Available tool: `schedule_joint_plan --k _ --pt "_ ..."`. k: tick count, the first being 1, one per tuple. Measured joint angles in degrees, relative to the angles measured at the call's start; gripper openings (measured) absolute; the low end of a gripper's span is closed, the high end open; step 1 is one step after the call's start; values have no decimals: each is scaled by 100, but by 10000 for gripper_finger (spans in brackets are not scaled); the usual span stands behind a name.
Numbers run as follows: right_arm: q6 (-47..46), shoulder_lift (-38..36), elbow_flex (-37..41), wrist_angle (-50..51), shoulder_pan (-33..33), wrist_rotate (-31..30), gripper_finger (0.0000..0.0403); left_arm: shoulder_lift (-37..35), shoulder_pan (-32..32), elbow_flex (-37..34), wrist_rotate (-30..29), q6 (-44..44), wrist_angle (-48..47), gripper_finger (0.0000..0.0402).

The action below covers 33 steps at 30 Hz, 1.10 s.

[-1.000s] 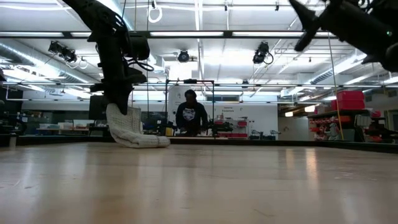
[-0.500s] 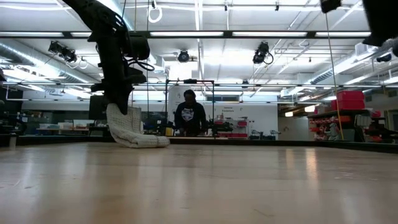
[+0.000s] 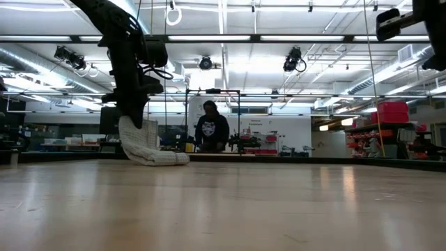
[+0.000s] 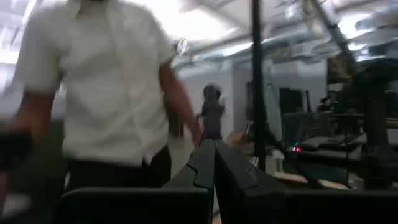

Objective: Fold microfiber towels
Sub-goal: Fold the gray microfiber towel

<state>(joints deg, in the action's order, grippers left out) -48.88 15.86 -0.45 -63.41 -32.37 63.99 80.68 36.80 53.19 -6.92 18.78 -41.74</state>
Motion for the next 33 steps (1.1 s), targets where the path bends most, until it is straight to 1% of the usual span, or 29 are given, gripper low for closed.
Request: schedule_joint_plan --k 2,3,6,9,14,18,23,26,29,33 --pt "356 34 0 14 -60 388 4 0 -2 0 0 -21 -16 21" --pt "527 49 0 64 -117 482 4 0 0 0 0 -21 -31 21" --pt "1163 119 0 455 -263 565 8 0 -1 0 0 -73 -41 21" --pt "1607 256 0 951 -312 657 24 0 -2 0 -2 -107 -41 21" --pt "1566 429 0 929 -320 654 54 0 -1 0 -96 -210 -91 21" --pt "1257 428 0 919 -307 661 77 0 -23 0 -98 -269 -87 21" --pt "1282 439 0 921 -312 818 108 10 -273 0 -236 -362 45 21" --pt "1363 439 0 919 -314 824 127 273 -486 13 -248 -310 193 21" --pt "1379 439 0 919 -314 828 144 725 -747 60 -221 -99 206 21" --pt "1308 439 0 921 -314 828 168 1141 -1021 389 -234 35 276 21"
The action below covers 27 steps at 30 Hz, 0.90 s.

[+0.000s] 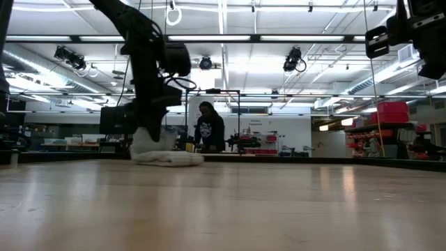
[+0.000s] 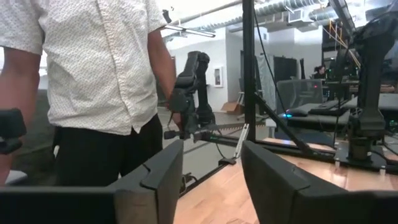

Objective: Fold microfiber towels
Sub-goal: Fold the gray microfiber towel

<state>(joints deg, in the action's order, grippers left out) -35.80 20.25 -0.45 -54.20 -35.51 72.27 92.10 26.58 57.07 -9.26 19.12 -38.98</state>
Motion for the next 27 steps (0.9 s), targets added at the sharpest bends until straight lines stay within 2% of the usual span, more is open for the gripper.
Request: schedule_joint_plan --k 5,11,18,27 --pt "-65 24 0 3 0 -19 194 347 -177 678 -83 -49 -18 21" --pt "-34 24 0 0 0 -29 225 982 -288 1546 -193 -155 -595 21" --pt "4 24 0 5 0 -40 259 1225 -628 2320 -552 -309 -690 21" --pt "184 28 0 62 -8 -42 307 1232 -1190 2412 -860 -148 -665 21"
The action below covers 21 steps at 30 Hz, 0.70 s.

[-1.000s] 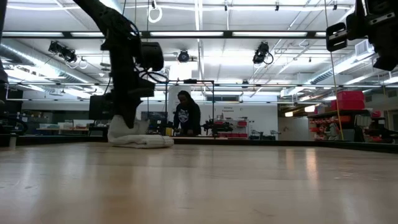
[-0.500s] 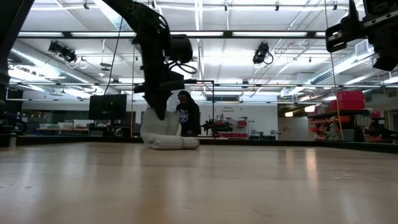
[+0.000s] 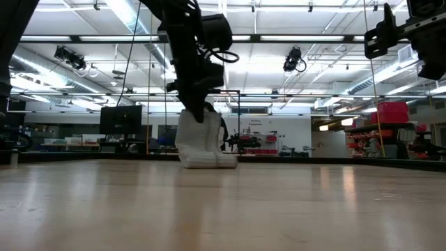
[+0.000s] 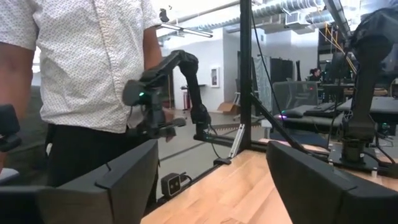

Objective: Fold microfiber towels
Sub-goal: Fold the gray microfiber towel

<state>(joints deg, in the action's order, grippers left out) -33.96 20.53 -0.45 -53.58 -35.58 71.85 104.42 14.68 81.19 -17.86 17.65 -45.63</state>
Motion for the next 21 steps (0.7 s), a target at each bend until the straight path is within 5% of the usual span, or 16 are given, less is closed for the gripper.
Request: schedule_joint_plan --k 12,21 --pt "-372 546 2 93 -476 -167 350 935 -845 299 30 -33 115 21" --pt "-504 1271 2 89 -598 -328 329 929 -872 623 -77 -48 12 21"
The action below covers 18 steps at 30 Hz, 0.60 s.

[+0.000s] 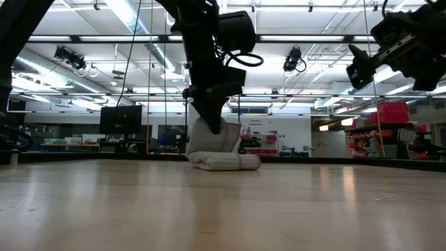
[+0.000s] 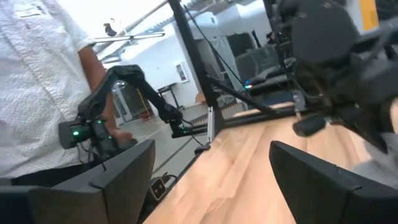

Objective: Fold microfiber towels
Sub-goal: Fold the gray microfiber towel

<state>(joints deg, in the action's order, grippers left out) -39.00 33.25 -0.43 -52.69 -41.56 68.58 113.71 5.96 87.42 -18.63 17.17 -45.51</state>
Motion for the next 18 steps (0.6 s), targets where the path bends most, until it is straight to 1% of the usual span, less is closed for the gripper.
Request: schedule_joint_plan --k 3,8,12,18 --pt "135 265 0 -4 1 -99 313 0 -59 85 -79 13 -52 21" --pt "366 706 0 -2 2 -282 287 29 -256 440 -331 -154 -144 21" --pt "653 1028 0 -9 2 -304 264 471 -407 946 -307 -246 -455 21" --pt "957 1417 1 -2 2 -362 230 1069 -730 1620 -179 -445 -515 21"
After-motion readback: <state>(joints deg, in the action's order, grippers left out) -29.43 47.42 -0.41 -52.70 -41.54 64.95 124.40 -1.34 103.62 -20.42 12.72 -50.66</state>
